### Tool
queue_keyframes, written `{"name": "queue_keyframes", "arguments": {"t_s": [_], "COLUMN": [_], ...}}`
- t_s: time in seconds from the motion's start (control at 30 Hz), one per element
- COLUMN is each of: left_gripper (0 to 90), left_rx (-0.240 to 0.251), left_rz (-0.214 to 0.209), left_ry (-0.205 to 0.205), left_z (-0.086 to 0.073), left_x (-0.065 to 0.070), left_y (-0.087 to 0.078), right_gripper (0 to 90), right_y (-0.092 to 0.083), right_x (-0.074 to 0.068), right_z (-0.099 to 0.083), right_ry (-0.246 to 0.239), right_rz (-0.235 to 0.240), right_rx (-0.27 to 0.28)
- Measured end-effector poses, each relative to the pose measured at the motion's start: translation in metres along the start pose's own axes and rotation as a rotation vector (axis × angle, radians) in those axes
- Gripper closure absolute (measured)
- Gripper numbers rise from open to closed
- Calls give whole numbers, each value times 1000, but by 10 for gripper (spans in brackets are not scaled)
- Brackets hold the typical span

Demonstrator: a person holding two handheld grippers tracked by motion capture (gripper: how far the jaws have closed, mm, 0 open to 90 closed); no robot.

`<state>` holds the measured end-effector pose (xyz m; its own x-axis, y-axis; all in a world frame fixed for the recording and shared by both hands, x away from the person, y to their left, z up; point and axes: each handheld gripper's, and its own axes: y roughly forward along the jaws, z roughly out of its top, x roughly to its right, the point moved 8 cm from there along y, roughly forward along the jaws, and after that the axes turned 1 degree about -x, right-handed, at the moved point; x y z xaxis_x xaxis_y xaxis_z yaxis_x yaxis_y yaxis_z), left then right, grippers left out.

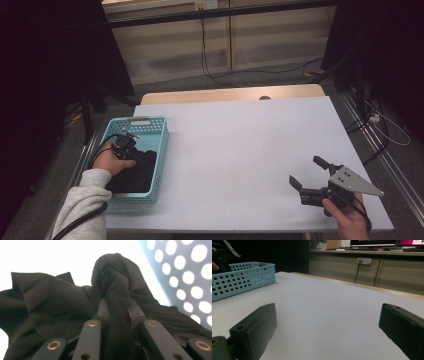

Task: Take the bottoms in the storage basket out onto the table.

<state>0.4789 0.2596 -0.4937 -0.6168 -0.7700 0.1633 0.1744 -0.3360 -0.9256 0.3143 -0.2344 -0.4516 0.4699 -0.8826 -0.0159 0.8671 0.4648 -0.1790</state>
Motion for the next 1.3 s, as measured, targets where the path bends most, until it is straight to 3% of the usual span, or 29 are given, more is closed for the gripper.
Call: {"name": "queue_keyframes", "arguments": {"t_s": [0.1,0.17,0.23,0.27,0.3,0.33,0.37,0.4,0.43,0.47,0.67,0.8,0.83,0.97,1.1,1.2,1.3], "left_gripper": [770,770,756,733,682,604,604,328,218,163,82,50,47,9,0,0,0], "left_rx": [27,72,139,139,171,171,164,177,189,215,223,206,194,180,183,164,156], "left_rz": [1,18,62,62,75,75,95,130,148,158,155,145,126,145,159,165,168], "left_ry": [17,27,33,33,23,23,55,68,70,53,45,12,-1,5,-5,-47,-61], "left_z": [14,28,43,43,45,45,44,44,44,40,18,0,-6,-11,-11,-15,-17], "left_x": [3,4,-1,-1,-3,-3,-5,-8,-10,-14,-23,-28,-26,-25,-25,-28,-31], "left_y": [-2,-5,-9,-9,-11,-11,-12,-13,-14,-17,-22,-15,-6,9,11,13,14], "right_gripper": [6,7,7,7,7,7,7,7,7,7,6,7,7,7,7,7,7], "right_y": [-1,-1,0,0,-1,-1,-1,-1,-1,-1,0,0,1,2,1,1,0], "right_x": [1,3,5,5,5,5,5,4,4,3,0,0,-1,-2,-2,-1,0], "right_z": [1,0,-2,-2,-2,-2,-2,-2,-1,-1,0,0,0,0,-1,-1,-1], "right_ry": [9,0,11,11,7,7,7,8,10,10,5,6,8,4,8,6,9], "right_rz": [-3,-3,-6,-6,-4,-3,-3,3,4,2,7,10,9,11,10,15,11], "right_rx": [3,1,-1,-1,-4,-5,-5,-1,0,0,0,0,0,-4,-2,-4,0]}}
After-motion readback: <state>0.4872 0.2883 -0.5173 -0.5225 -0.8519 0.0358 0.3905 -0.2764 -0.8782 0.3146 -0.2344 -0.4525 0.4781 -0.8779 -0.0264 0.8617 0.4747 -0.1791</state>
